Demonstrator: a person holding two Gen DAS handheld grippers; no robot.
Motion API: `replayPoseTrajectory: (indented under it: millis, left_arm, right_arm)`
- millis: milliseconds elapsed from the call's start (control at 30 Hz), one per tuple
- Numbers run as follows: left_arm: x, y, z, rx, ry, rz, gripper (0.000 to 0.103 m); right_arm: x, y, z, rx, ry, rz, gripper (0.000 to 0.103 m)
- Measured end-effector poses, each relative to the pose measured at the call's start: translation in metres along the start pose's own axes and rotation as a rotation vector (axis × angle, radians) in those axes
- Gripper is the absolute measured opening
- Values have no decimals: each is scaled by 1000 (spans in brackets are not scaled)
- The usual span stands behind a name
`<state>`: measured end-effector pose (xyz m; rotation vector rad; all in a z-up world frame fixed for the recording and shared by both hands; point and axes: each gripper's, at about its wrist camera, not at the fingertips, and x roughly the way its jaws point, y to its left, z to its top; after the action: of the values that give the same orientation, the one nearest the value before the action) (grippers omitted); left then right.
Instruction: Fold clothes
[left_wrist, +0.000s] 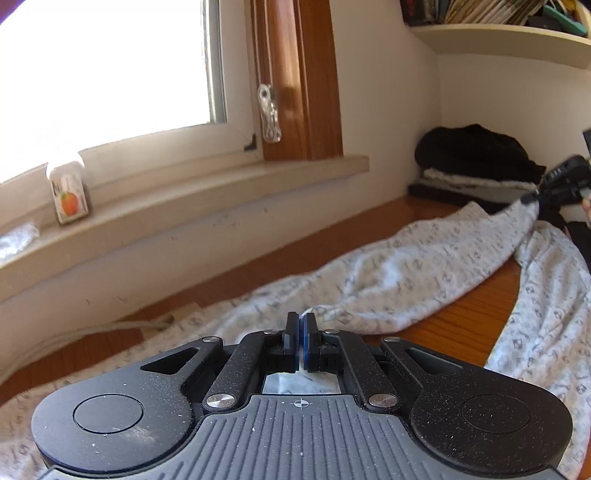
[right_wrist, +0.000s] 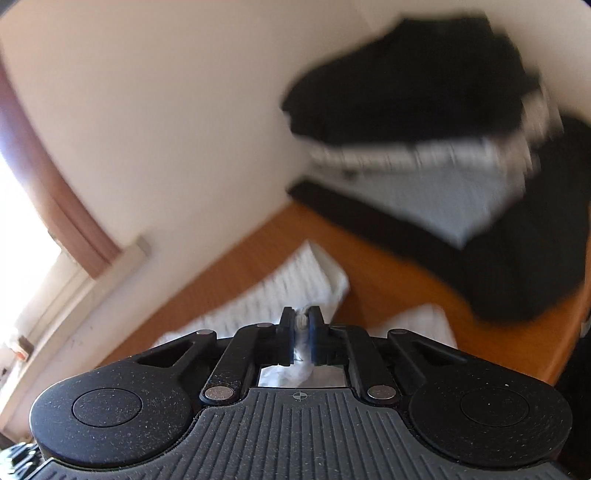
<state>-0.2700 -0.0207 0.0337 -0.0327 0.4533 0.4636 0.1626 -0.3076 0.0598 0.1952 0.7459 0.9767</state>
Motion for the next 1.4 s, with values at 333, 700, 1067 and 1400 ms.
replayPoseTrajectory:
  millis: [333, 700, 1067, 1400]
  left_arm:
    - [-25, 46, 67, -66, -120, 21, 2]
    - [-47, 41, 99, -62, -184, -9, 2]
    - [-9, -21, 62, -20, -70, -140, 2]
    - [-61, 43, 106, -99, -202, -13, 2]
  right_arm:
    - [52, 89, 129, -114, -174, 33, 8]
    - [52, 155, 197, -225, -356, 70, 8]
    - [87, 34, 138, -238, -114, -146, 8]
    - [64, 128, 178, -339, -309, 95, 8]
